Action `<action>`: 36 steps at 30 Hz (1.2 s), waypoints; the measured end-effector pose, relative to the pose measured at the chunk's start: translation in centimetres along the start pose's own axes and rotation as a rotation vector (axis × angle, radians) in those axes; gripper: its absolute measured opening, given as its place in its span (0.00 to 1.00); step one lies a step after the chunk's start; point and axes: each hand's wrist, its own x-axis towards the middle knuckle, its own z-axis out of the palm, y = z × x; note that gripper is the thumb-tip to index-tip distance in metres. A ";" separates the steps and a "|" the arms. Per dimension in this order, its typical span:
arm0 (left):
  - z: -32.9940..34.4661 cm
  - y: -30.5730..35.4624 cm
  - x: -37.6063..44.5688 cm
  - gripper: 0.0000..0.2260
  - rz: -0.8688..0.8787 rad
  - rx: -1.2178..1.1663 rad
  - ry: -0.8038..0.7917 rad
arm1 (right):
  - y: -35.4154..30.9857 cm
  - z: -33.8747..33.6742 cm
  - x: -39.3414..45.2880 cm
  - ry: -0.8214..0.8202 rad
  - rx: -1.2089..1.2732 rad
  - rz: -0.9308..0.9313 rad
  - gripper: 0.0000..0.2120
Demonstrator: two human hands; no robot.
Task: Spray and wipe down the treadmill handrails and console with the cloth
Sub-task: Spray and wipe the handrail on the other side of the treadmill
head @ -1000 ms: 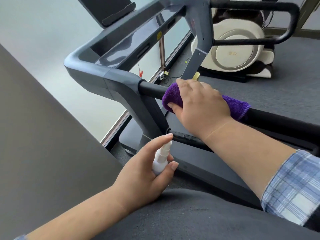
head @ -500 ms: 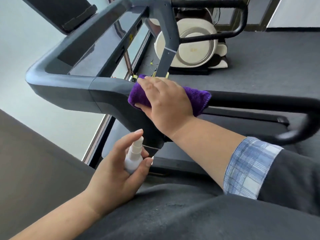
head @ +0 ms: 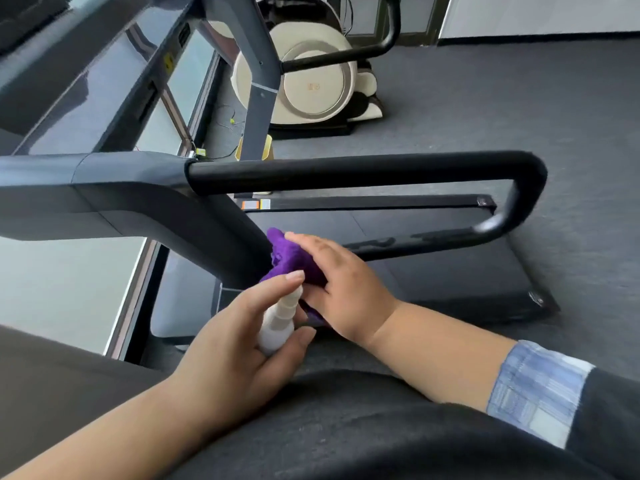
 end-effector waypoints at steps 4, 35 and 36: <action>1.0 0.2 0.3 0.28 -0.049 0.019 -0.048 | 1.6 -1.8 -3.8 0.058 0.094 0.260 0.28; -3.5 1.2 -1.4 0.21 0.027 0.042 0.097 | -10.4 -3.1 17.4 -0.392 -0.663 -0.045 0.21; -3.8 1.1 -1.4 0.21 0.033 0.045 0.098 | -9.9 -3.8 17.4 -0.399 -0.656 -0.005 0.21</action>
